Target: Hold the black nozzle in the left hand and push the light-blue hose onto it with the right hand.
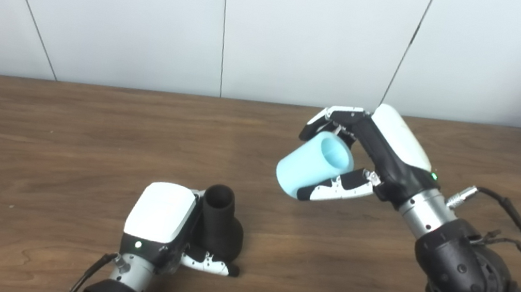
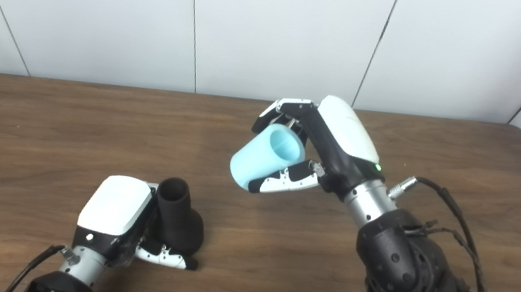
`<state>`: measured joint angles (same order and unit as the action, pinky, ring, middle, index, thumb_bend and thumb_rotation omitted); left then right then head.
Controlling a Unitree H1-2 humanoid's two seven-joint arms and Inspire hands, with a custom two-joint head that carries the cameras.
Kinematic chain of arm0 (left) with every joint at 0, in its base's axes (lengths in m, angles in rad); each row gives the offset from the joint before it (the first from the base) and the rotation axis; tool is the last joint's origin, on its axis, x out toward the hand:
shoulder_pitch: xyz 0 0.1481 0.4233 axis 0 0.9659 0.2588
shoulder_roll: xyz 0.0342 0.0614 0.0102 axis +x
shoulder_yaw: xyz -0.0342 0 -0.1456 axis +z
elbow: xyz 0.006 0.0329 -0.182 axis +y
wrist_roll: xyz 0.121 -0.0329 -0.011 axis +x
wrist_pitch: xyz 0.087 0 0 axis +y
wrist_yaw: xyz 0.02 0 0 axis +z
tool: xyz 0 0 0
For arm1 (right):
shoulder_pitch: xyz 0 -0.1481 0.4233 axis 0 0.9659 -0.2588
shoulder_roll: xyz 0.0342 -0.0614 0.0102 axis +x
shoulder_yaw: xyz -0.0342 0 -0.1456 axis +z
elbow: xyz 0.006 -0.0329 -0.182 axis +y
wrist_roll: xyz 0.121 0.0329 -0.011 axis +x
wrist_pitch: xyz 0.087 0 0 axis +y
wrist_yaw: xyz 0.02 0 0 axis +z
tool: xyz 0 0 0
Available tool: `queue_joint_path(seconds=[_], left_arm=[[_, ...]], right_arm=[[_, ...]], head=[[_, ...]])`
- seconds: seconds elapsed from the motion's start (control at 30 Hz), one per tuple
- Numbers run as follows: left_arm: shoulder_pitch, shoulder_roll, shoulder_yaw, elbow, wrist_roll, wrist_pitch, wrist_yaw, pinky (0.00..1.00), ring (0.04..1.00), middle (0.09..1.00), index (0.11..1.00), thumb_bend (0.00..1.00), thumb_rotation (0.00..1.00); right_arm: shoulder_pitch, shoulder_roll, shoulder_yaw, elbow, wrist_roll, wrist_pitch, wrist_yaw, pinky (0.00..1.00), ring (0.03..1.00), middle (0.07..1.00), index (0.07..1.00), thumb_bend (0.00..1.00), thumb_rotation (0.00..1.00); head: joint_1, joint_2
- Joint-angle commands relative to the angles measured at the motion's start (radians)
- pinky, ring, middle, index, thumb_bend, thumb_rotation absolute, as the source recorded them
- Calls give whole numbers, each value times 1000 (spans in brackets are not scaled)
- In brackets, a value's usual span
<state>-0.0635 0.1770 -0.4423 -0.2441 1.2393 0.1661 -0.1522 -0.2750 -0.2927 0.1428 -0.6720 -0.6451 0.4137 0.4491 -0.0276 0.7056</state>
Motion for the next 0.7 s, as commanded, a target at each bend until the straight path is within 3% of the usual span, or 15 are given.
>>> queue_joint_path(seconds=[0.0,0.23,0.47,0.67], left_arm=[[24,-11,-35,27,-3,-5,-55,475,539,458,493,526,0],[18,-15,-56,28,32,7,-63,460,515,450,494,526,0],[11,-15,-69,15,57,22,-122,438,498,444,492,526,0],[11,-15,-70,16,55,21,-127,444,511,493,482,524,0]], right_arm=[[-22,14,2,-54,9,-42,-25,349,377,501,536,512,0],[-11,59,30,-77,8,-31,-14,359,385,505,528,513,0],[-3,91,50,-84,11,-22,-7,348,386,501,533,513,0],[12,113,63,-80,6,-22,-11,344,386,501,534,513,0]], head=[[5,1],[38,7],[51,12],[55,13]])
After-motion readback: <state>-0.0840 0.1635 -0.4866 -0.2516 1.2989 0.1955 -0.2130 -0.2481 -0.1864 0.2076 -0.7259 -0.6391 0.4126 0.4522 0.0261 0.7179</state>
